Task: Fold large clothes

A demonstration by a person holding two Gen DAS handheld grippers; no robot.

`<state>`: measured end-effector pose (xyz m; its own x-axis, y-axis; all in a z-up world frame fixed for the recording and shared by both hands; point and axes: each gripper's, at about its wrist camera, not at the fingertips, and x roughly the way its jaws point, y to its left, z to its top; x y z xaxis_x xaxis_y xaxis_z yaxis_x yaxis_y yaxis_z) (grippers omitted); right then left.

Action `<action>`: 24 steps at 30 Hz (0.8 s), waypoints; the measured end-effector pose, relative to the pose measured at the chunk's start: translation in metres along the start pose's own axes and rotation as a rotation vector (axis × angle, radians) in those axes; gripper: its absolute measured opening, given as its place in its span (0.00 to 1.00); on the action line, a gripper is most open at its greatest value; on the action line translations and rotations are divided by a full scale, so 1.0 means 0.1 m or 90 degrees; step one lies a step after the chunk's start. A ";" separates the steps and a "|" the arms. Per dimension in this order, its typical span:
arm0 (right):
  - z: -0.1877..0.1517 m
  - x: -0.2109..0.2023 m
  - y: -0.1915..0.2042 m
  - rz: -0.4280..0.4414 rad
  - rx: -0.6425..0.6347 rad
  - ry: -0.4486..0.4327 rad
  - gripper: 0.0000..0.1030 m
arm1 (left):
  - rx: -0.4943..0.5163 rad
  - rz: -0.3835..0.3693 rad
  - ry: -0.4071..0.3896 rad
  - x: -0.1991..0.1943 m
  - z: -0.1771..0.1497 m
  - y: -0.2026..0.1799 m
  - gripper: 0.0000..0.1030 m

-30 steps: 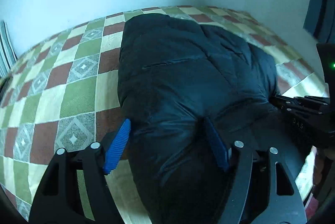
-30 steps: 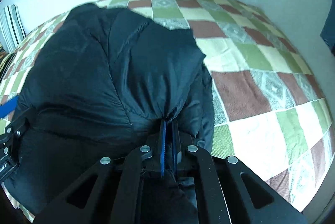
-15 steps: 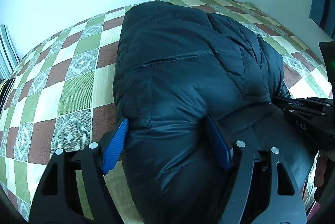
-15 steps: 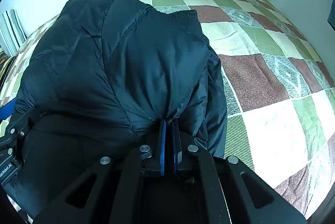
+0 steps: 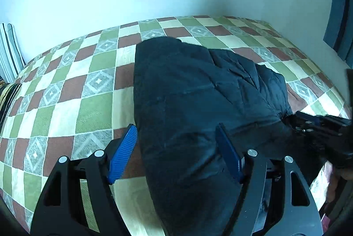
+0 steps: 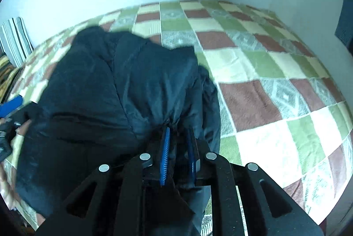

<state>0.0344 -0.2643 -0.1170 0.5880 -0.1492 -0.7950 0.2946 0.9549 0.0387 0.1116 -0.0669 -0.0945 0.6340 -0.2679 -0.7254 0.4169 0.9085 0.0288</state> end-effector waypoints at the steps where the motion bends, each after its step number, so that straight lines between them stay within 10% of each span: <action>1: 0.03 -0.04 0.00 0.001 0.002 -0.007 0.15 | 0.001 0.004 0.000 0.02 0.03 0.01 0.71; 24: 0.37 0.84 0.16 0.028 -0.027 0.031 0.15 | -0.018 0.033 0.061 0.69 0.08 -0.13 0.72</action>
<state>0.1164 -0.2714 -0.1607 0.5622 -0.0947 -0.8216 0.2364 0.9704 0.0499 0.1553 -0.0999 -0.1394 0.5886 -0.1894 -0.7859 0.3657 0.9294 0.0499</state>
